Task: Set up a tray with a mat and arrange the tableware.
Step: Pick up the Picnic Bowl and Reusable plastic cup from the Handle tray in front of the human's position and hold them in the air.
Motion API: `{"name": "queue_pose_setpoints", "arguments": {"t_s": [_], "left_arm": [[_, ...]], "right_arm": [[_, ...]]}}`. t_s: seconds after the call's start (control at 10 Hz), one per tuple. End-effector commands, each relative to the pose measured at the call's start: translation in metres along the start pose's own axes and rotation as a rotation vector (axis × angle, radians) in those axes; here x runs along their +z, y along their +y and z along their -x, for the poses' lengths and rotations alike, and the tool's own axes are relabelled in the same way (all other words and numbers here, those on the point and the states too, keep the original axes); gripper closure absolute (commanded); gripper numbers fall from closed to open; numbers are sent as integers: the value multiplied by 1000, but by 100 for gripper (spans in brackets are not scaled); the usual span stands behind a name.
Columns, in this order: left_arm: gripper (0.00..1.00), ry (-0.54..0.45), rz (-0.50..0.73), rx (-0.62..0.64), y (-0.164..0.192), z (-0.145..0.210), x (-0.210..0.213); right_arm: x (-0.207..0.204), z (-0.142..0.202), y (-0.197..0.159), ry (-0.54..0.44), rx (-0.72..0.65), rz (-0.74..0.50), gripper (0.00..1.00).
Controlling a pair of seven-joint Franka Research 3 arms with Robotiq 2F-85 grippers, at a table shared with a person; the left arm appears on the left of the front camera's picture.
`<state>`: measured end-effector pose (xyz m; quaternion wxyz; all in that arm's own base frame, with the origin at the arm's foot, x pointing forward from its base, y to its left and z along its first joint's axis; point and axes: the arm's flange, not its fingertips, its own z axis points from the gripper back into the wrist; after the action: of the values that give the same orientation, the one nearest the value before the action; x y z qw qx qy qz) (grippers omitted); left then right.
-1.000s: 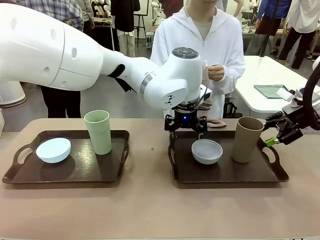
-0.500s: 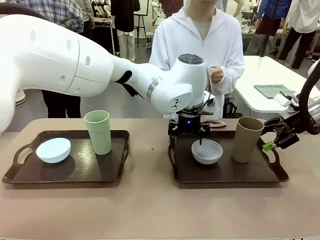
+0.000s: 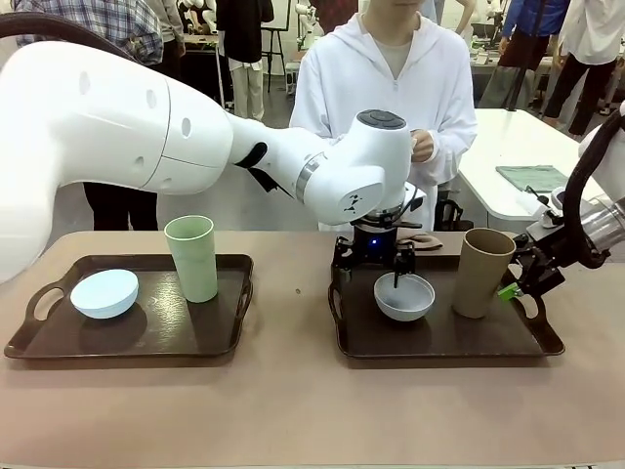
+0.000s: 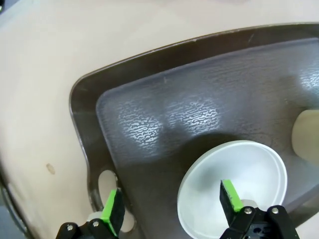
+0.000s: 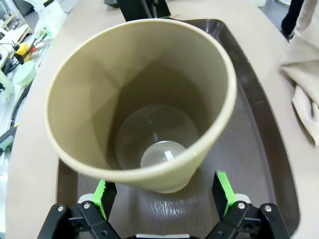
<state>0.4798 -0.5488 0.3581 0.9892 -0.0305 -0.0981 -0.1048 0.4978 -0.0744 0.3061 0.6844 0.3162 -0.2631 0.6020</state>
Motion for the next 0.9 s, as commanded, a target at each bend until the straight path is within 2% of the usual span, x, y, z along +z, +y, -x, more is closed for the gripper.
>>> {"name": "queue_pose_setpoints", "arguments": {"t_s": [0.0,0.7,0.8], "left_arm": [[0,17,-7,-5,-2,-7,1],[0,43,4,13,-3,-11,-19],[0,42,9,12,-3,-10,-21]], "right_arm": [[-12,2,5,-11,21,15,0],[-36,-2,11,-70,52,17,0],[-36,-2,12,-82,64,-5,44]]}}
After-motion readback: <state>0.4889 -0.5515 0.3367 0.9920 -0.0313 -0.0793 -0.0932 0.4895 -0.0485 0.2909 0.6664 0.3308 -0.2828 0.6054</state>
